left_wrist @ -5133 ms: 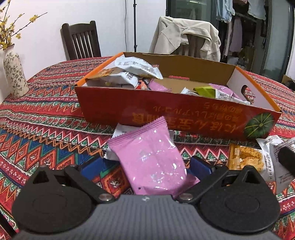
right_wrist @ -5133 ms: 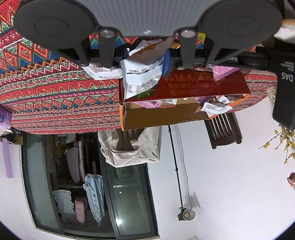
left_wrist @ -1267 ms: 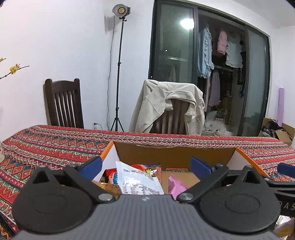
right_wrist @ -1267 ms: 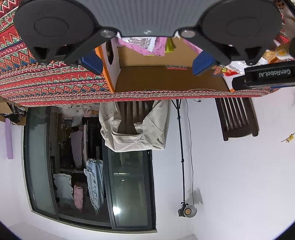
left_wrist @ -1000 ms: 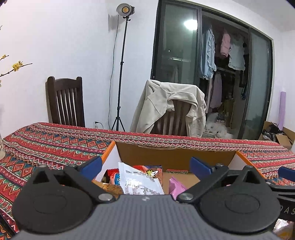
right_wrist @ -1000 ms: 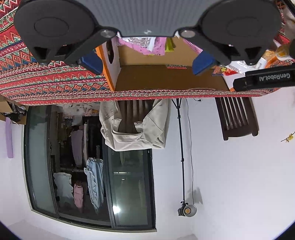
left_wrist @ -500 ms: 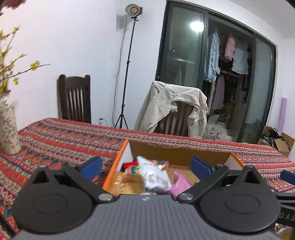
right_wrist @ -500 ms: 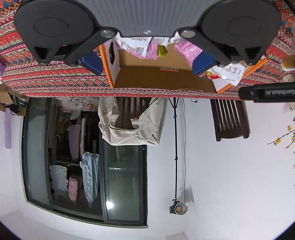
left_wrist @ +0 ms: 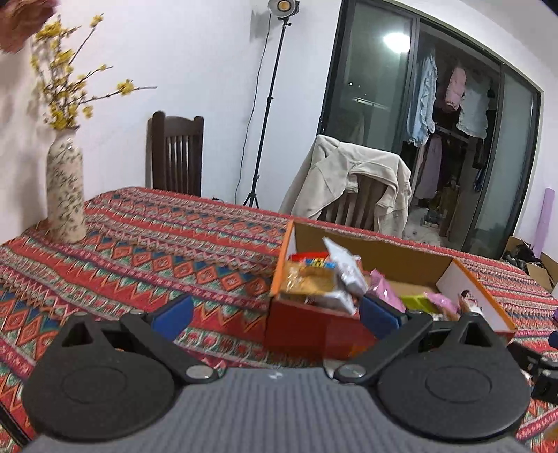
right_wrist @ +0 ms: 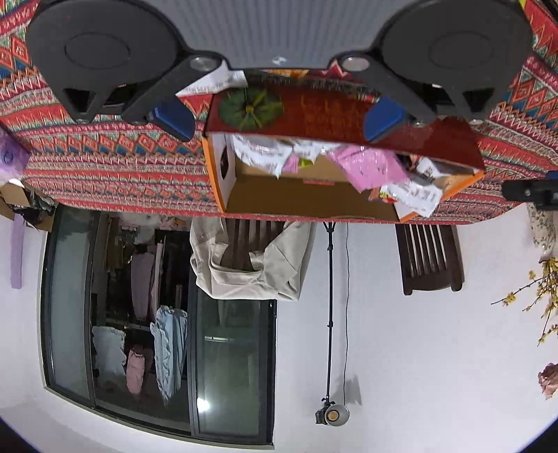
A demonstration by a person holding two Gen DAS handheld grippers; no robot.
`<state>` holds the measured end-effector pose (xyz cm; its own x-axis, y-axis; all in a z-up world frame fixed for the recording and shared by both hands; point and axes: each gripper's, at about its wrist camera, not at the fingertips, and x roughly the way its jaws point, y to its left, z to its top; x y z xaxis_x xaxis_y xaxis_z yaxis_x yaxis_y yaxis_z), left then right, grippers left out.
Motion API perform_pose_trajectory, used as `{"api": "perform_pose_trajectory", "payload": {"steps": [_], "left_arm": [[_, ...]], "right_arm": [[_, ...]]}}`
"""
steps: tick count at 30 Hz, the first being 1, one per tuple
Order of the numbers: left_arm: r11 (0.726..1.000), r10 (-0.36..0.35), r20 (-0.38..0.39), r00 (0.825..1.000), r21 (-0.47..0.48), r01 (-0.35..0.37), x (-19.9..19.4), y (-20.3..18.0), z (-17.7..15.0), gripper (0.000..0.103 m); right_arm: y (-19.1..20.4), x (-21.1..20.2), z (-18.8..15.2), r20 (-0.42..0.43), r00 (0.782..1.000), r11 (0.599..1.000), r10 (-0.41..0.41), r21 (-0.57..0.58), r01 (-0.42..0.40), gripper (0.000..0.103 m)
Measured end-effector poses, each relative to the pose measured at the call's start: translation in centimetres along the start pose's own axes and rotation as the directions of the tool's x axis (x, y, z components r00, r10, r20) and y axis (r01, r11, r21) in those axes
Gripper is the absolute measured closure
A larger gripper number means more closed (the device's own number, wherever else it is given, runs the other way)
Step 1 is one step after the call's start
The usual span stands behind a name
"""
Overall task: Organize snacks
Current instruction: 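Withdraw both open tools from the box toward the loose packets, then lower the right tool toward the golden packet beside the box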
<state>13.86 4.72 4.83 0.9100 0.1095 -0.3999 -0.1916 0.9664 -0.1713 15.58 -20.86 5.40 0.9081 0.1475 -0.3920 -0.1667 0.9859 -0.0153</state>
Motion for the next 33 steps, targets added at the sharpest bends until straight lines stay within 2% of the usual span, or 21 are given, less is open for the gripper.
{"api": "perform_pose_trajectory", "payload": {"steps": [9, 18, 33], "left_arm": [[0.999, 0.016, -0.04, 0.999, -0.05, -0.018, -0.5, 2.4, -2.7, 0.0], [0.995, 0.01, -0.02, 1.0, -0.098, -0.012, -0.3, 3.4, -3.2, 0.0], [0.993, 0.022, -0.027, 0.999, -0.119, -0.025, -0.1, 3.8, -3.5, 0.0]], "right_arm": [[-0.8, 0.0, -2.1, -0.03, 0.999, 0.997, 0.022, 0.069, -0.02, 0.0], [-2.0, 0.9, -3.4, -0.047, 0.997, 0.985, 0.059, 0.162, -0.051, 0.0], [-2.1, 0.7, -3.6, -0.039, 0.998, 0.984, 0.053, 0.174, -0.045, 0.0]]}}
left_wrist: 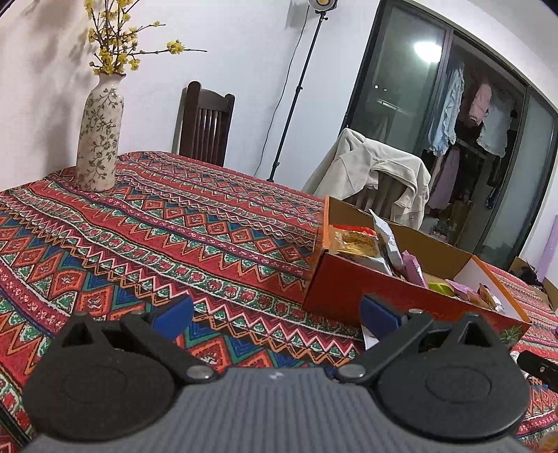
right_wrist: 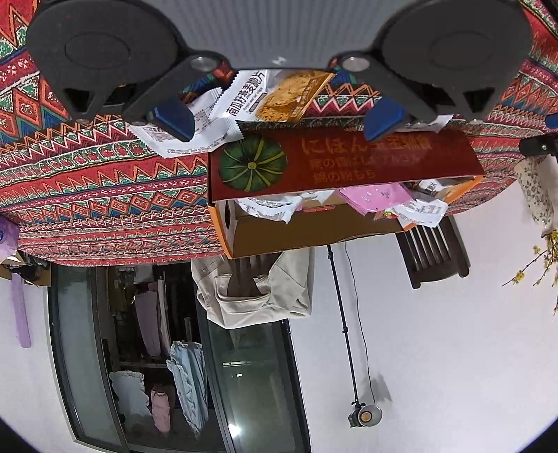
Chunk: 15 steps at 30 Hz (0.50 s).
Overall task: Organize snacks
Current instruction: 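Lower the right tool toward the golden packet beside the box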
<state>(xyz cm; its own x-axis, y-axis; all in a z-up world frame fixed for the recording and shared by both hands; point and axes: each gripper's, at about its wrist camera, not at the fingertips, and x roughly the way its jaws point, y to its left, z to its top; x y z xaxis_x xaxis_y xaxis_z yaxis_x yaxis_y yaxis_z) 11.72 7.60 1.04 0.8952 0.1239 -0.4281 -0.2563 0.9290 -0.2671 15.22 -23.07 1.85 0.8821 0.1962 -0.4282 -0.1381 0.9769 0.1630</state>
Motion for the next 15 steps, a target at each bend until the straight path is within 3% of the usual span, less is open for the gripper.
{"api": "perform_pose_trajectory", "payload": {"steps": [15], "left_arm": [[0.999, 0.018, -0.024, 1.0, 0.051, -0.017, -0.83, -0.77, -0.29, 0.0]], "right_arm": [[0.44, -0.27, 0.02, -0.007, 1.0, 0.999, 0.018, -0.03, -0.018, 0.0]]}}
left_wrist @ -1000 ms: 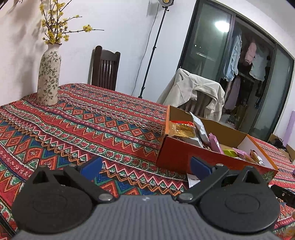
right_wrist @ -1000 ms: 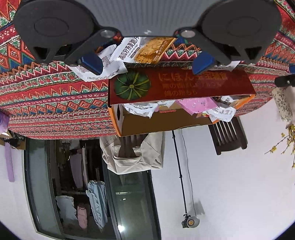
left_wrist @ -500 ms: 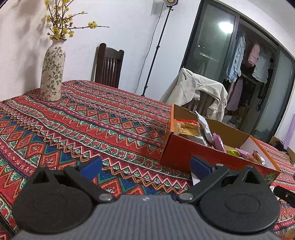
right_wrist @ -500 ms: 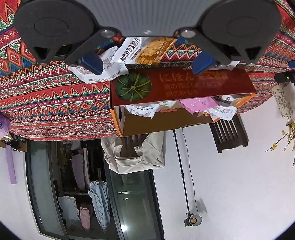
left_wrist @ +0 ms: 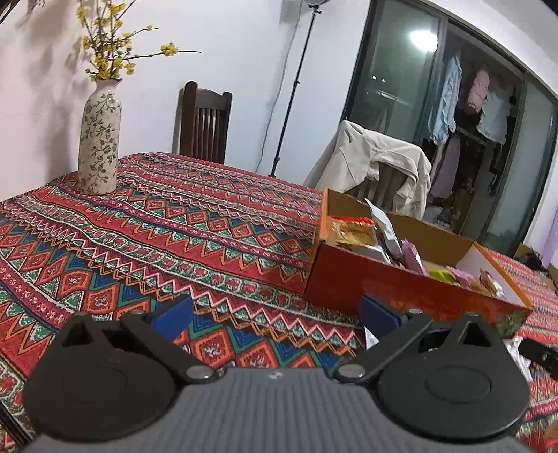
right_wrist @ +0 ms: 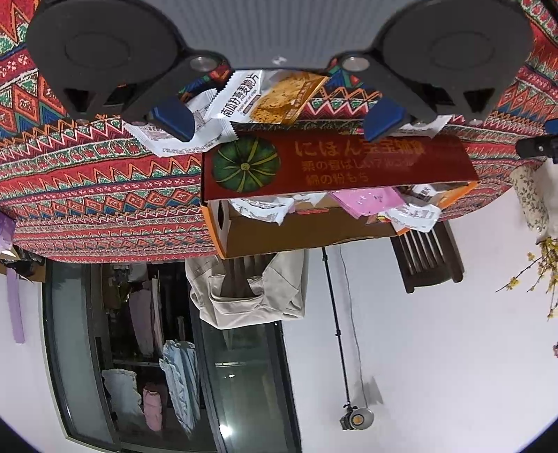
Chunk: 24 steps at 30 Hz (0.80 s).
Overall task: Organize snacks
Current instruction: 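Lower the right tool toward the golden packet beside the box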
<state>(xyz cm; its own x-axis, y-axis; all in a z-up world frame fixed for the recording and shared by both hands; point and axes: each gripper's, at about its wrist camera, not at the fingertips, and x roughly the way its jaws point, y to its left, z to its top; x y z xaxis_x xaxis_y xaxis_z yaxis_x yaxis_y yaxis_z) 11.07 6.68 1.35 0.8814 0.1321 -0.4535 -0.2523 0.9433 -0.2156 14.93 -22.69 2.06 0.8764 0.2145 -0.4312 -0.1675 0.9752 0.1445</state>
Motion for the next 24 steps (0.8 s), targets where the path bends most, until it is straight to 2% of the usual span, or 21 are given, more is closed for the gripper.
{"api": "perform_pose_trajectory", "payload": {"steps": [14, 17, 21, 24], "left_arm": [[0.999, -0.027, -0.029, 0.999, 0.033, 0.028, 0.0, -0.3, -0.8, 0.0], [0.999, -0.032, -0.034, 0.999, 0.031, 0.033, 0.1, -0.2, -0.9, 0.0], [0.999, -0.036, -0.032, 0.999, 0.029, 0.037, 0.2, -0.1, -0.9, 0.0], [0.999, -0.043, -0.041, 0.998, 0.024, 0.044, 0.4, 0.0, -0.9, 0.0]], "right_arm": [[1.0, -0.6, -0.8, -0.082, 0.996, 0.995, 0.021, -0.098, -0.029, 0.0], [1.5, -0.2, -0.7, -0.081, 0.996, 0.989, -0.045, -0.145, 0.033, 0.0], [1.1, 1.6, -0.2, -0.128, 0.986, 0.979, -0.105, -0.185, 0.08, 0.0], [0.7, 3.0, 0.0, -0.179, 0.977, 0.978, -0.113, -0.191, 0.078, 0.001]]}}
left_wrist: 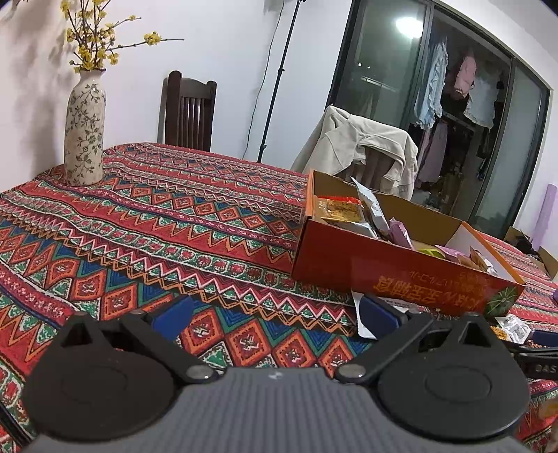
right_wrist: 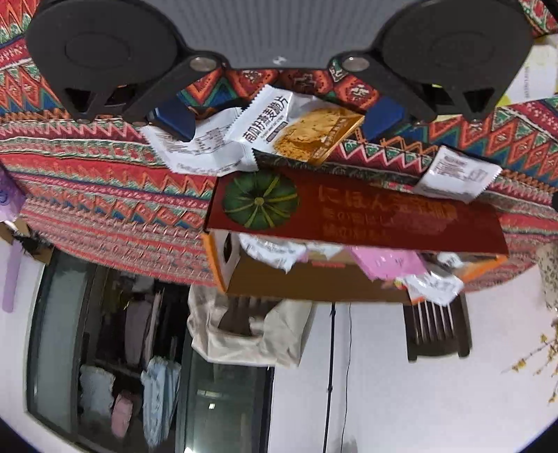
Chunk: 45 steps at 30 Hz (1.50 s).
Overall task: Organize snacks
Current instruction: 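Lower the right tool toward the golden packet beside the box, then grasp a white packet with the right tool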
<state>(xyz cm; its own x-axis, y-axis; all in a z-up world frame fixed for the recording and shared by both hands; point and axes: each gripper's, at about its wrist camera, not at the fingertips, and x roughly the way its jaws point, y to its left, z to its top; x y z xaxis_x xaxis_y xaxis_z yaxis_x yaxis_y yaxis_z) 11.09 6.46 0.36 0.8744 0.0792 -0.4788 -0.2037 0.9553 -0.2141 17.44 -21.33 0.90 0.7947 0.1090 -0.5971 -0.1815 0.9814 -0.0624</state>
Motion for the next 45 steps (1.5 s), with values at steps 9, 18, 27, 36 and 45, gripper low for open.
{"api": "perform_pose_trajectory", "payload": {"steps": [9, 18, 27, 36, 45], "left_arm": [[1.0, -0.009, -0.013, 1.0, -0.018, 0.008, 0.2, 0.3, -0.1, 0.0], [1.0, 0.005, -0.019, 1.0, -0.019, -0.006, 0.3, 0.3, -0.1, 0.0], [0.999, 0.029, -0.02, 0.999, -0.015, -0.029, 0.4, 0.3, -0.2, 0.0], [0.999, 0.034, -0.022, 0.999, -0.013, -0.034, 0.5, 0.3, -0.2, 0.0], [0.993, 0.015, -0.057, 0.998, 0.115, -0.008, 0.9, -4.2, 0.8, 0.0]], "right_arm": [[0.4, 2.2, -0.2, -0.05, 0.996, 0.997, 0.076, -0.007, -0.077, 0.028], [0.4, 1.0, -0.2, 0.006, 0.994, 0.994, 0.112, -0.005, -0.111, 0.09], [-1.0, -0.8, -0.5, 0.119, 0.988, 0.992, 0.102, 0.061, -0.11, 0.091], [-1.2, -1.4, -0.6, 0.156, 0.982, 0.991, 0.102, 0.071, -0.114, 0.091], [-1.6, -2.2, -0.7, 0.196, 0.976, 0.989, 0.098, 0.091, -0.117, 0.091]]}}
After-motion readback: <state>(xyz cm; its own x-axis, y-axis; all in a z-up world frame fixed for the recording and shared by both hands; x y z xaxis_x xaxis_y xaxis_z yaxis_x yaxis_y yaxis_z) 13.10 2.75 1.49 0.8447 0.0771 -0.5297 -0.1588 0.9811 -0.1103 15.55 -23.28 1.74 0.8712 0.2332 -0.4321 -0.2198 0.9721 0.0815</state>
